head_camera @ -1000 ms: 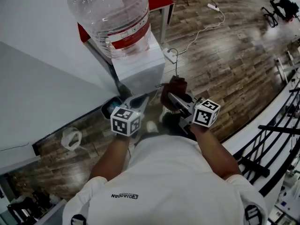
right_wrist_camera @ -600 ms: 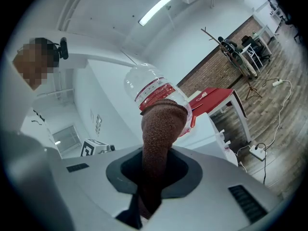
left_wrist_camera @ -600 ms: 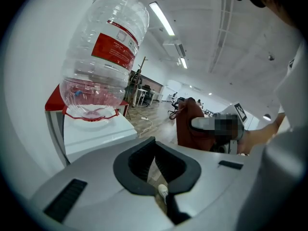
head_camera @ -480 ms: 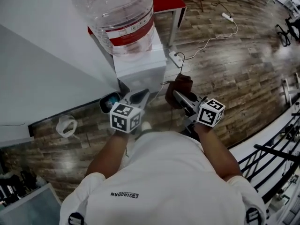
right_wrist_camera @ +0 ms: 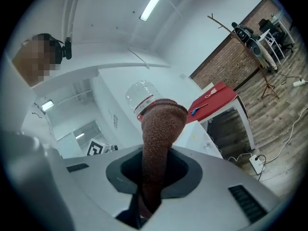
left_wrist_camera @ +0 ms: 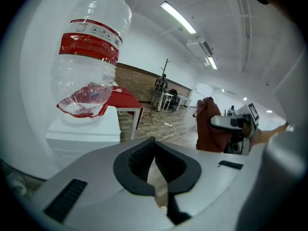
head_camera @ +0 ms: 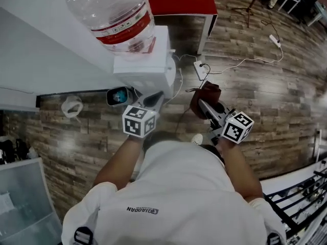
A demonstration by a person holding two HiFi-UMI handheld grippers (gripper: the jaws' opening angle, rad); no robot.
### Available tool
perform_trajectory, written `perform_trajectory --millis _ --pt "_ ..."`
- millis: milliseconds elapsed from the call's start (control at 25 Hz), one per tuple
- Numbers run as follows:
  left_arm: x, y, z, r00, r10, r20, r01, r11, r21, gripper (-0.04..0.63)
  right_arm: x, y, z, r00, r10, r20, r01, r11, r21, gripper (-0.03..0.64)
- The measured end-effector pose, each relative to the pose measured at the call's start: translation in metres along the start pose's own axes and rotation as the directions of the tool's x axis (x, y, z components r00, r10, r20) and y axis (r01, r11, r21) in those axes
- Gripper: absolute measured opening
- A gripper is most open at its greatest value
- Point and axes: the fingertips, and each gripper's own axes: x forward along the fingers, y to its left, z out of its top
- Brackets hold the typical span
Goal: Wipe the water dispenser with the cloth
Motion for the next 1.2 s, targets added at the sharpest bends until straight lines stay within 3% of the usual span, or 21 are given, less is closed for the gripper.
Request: perform_trajectory --millis 120,360,560,760,960,1200 --pt "0.018 -0.037 0.006 1.0 0.014 0.022 -0.013 0.998 -0.054 -0.011 -0.027 -0.017 0.01 0.999 0.032 -0.019 -0.031 0.999 0.008 0.058" --pt "0.05 -0.091 0.008 0.999 -0.013 -0.043 0.012 1.0 -0.009 -0.011 -0.058 -0.04 0.038 0.997 0.067 0.028 -0.068 0.997 0.035 0.058" --pt "0.093 -0.105 0.006 0.996 -0.047 -0.08 0.048 0.999 0.014 -0.011 -0.074 -0.078 0.049 0.999 0.028 0.046 -0.031 0.998 0.058 0.058" --pt "0.153 -0.1 0.023 0.997 -0.06 -0.058 0.06 0.998 -0.001 -0.011 -0.069 -0.131 0.064 1.0 0.008 0.011 -0.009 0.999 0.054 0.058" --pt "0.191 -0.063 0.053 1.0 0.029 -0.006 -0.029 0.996 -0.088 -0.011 -0.023 -0.172 0.094 0.991 0.072 -0.115 -0.074 0.997 -0.016 0.058" --pt "0.194 -0.009 0.085 0.981 0.189 0.046 -0.178 0.966 -0.189 -0.011 0.056 -0.193 0.123 0.945 0.194 -0.263 -0.219 0.974 -0.067 0.058"
